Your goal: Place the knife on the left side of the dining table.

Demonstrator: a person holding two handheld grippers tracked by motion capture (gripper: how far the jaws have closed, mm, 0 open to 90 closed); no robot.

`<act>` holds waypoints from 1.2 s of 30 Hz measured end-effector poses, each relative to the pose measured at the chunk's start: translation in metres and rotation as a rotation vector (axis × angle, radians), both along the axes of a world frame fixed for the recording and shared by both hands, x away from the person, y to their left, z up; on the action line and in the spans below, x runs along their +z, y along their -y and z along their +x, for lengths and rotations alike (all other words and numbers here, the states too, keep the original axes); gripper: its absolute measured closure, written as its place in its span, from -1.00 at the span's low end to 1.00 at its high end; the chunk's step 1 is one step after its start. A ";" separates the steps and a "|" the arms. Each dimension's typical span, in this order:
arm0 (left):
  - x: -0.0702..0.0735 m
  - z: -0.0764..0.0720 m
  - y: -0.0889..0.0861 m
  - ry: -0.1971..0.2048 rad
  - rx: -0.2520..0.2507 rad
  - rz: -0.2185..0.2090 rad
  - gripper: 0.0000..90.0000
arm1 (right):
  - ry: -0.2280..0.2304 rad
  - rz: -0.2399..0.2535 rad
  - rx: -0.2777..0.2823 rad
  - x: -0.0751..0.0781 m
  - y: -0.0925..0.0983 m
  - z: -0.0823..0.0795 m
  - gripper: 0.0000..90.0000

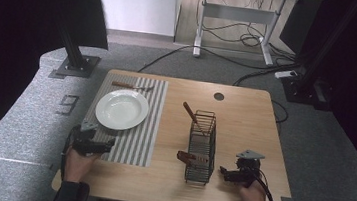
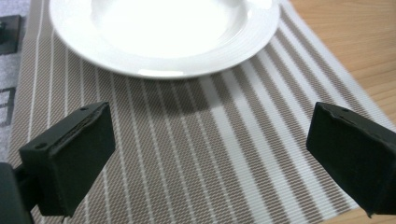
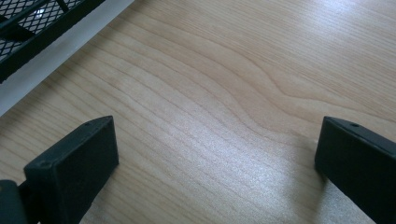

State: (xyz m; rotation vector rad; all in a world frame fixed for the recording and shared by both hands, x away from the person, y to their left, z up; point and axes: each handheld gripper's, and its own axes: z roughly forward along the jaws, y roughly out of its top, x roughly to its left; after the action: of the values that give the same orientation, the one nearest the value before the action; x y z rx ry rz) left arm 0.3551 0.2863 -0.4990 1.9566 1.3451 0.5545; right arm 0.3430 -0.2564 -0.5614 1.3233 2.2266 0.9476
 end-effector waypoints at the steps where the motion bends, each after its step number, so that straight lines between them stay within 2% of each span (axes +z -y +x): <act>1: 0.000 0.000 0.000 0.000 0.000 0.000 -0.98 | 0.000 0.000 0.000 0.000 0.000 0.000 -1.00; 17: 0.027 0.013 0.037 0.026 -0.057 0.014 -0.96 | 0.000 0.000 0.000 0.000 0.000 0.000 -1.00; 28: 0.044 0.026 0.069 0.034 -0.104 0.008 -0.95 | 0.000 0.000 0.000 0.000 0.000 0.000 -1.00; 36: 0.061 0.035 0.095 0.058 -0.149 0.014 -0.95 | 0.000 0.000 0.000 0.000 0.000 0.000 -1.00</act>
State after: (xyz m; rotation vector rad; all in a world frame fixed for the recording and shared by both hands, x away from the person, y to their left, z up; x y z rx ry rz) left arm 0.3904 0.1916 -0.4377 2.0170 1.1524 0.5461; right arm 0.3430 -0.2564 -0.5614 1.3232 2.2267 0.9474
